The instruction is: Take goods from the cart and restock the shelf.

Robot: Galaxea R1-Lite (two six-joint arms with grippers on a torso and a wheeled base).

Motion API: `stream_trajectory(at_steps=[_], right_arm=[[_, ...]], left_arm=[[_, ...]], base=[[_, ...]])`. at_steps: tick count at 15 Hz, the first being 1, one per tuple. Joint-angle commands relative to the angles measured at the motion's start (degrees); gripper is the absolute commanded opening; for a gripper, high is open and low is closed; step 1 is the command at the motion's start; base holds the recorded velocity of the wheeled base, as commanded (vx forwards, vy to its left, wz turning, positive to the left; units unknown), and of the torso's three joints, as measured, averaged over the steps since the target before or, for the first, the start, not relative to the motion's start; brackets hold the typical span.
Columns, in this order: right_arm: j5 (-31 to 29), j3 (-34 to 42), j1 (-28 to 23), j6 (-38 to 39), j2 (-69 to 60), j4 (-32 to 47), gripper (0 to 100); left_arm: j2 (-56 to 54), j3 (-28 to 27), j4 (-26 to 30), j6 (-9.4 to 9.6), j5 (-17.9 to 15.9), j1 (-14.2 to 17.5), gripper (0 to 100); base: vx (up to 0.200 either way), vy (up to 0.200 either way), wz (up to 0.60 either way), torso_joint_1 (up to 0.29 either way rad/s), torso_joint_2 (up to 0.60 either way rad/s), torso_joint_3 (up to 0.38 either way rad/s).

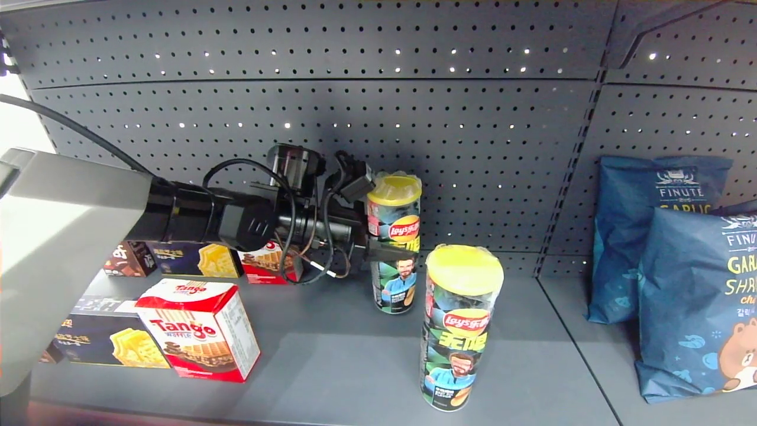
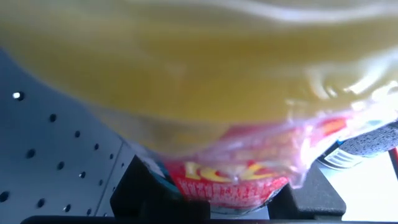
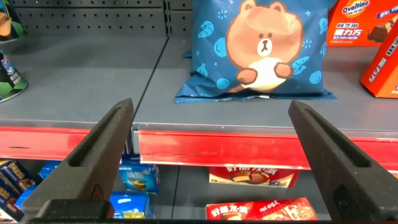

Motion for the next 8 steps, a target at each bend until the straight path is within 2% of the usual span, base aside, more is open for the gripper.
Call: stream_trajectory(at_steps=[1,8], right_arm=[[0.0,0.0,0.0,0.0,0.1,0.0,100],[0.0,0.0,0.0,0.0,0.1,0.0,100]], left_arm=[[1.0,-0.7,0.0,-0.02,0.0,-0.6,0],[3.9,-3.0,0.0,-0.28,0.3,-2.5,0]], base=[[0.000,0.000,0.00,0.000,0.00,0.000],[0.000,0.000,0.00,0.000,0.00,0.000]])
